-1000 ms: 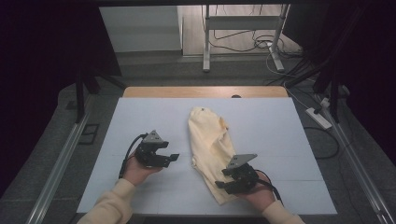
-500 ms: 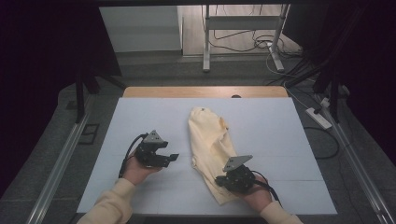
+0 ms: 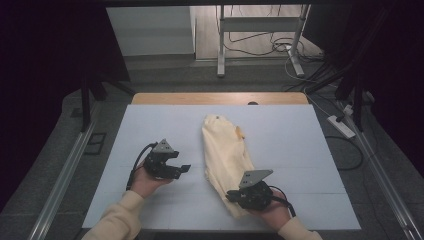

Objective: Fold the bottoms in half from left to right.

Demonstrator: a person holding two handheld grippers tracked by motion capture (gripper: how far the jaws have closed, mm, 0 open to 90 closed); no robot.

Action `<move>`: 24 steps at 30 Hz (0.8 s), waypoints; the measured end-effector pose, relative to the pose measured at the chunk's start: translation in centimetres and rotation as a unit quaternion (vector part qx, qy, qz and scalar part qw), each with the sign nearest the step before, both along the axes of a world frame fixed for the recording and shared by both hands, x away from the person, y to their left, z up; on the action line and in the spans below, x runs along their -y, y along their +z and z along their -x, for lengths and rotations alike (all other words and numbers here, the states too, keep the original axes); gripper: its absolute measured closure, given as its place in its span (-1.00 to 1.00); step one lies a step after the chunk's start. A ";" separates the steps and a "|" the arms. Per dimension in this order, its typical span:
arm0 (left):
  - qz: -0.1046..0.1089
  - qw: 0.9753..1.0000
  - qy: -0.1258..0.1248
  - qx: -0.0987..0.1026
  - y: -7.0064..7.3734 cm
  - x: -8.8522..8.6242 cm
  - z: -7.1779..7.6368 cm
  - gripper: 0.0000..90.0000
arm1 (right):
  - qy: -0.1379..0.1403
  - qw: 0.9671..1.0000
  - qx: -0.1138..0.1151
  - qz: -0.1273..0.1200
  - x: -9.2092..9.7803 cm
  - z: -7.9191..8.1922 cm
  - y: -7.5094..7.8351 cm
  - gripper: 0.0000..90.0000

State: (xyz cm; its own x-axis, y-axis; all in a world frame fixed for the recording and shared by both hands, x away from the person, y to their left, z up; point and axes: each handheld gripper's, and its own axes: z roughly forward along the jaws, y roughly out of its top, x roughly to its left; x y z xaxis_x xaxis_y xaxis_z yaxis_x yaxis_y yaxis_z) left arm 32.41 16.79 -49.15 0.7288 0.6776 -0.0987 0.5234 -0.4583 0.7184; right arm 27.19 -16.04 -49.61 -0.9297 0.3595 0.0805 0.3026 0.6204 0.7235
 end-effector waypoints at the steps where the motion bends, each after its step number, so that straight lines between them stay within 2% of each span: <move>1: 0.000 1.000 0.000 0.000 0.0 0.0 0.0 -0.38 | -0.006 1.000 0.006 -0.004 0.2 -0.1 0.2 0.44; 4: 0.001 1.000 0.002 0.001 0.0 -0.1 0.0 -0.39 | -0.046 0.998 0.030 -0.014 1.6 -0.6 1.3 0.21; 6: 0.001 1.000 0.001 0.002 0.0 -0.1 0.0 -0.39 | -0.085 0.995 0.045 -0.019 2.9 -1.2 1.8 0.14; 7: 0.002 1.000 0.001 0.002 0.0 -0.1 0.0 -0.40 | -0.104 0.993 0.051 -0.013 3.4 -1.6 2.0 0.14; 8: 0.003 1.000 0.002 0.001 0.0 -0.1 0.0 -0.40 | -0.123 0.991 0.053 -0.008 4.0 -2.0 2.0 0.14; 10: 0.003 1.000 0.002 0.001 0.0 -0.1 -0.1 -0.41 | -0.142 0.989 0.046 -0.004 4.8 -2.7 1.8 0.15; 12: 0.003 1.000 0.001 0.001 0.0 0.0 -0.1 -0.41 | -0.148 0.988 0.033 0.004 5.2 -3.2 1.4 0.16; 15: 0.002 1.000 0.000 0.001 -0.1 0.1 -0.1 -0.41 | -0.139 0.990 0.017 0.018 5.1 -3.7 0.5 0.22; 17: 0.000 1.000 -0.003 0.001 0.0 0.0 0.0 -0.41 | -0.128 0.991 0.008 0.024 4.9 -3.9 0.1 0.43; 18: 0.002 1.000 -0.003 0.002 0.0 0.0 0.0 -0.41 | -0.122 0.992 0.001 0.028 4.9 -4.0 -0.1 0.62; 20: 0.003 1.000 -0.003 0.003 0.0 0.0 0.0 -0.41 | -0.117 0.993 -0.004 0.036 4.9 -4.0 -0.1 0.86; 24: 0.003 1.000 -0.004 0.002 0.0 0.0 0.0 -0.41 | -0.128 0.991 -0.007 0.048 5.3 -4.1 0.4 0.92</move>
State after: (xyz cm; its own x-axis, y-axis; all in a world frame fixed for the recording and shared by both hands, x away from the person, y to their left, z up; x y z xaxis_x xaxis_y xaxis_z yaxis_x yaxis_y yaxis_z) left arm 32.43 16.76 -49.18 0.7339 0.6719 -0.0993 0.5172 -0.4581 0.7230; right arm 31.27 -21.39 -49.26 -0.8062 0.5897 0.0477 0.4688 0.5875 0.6597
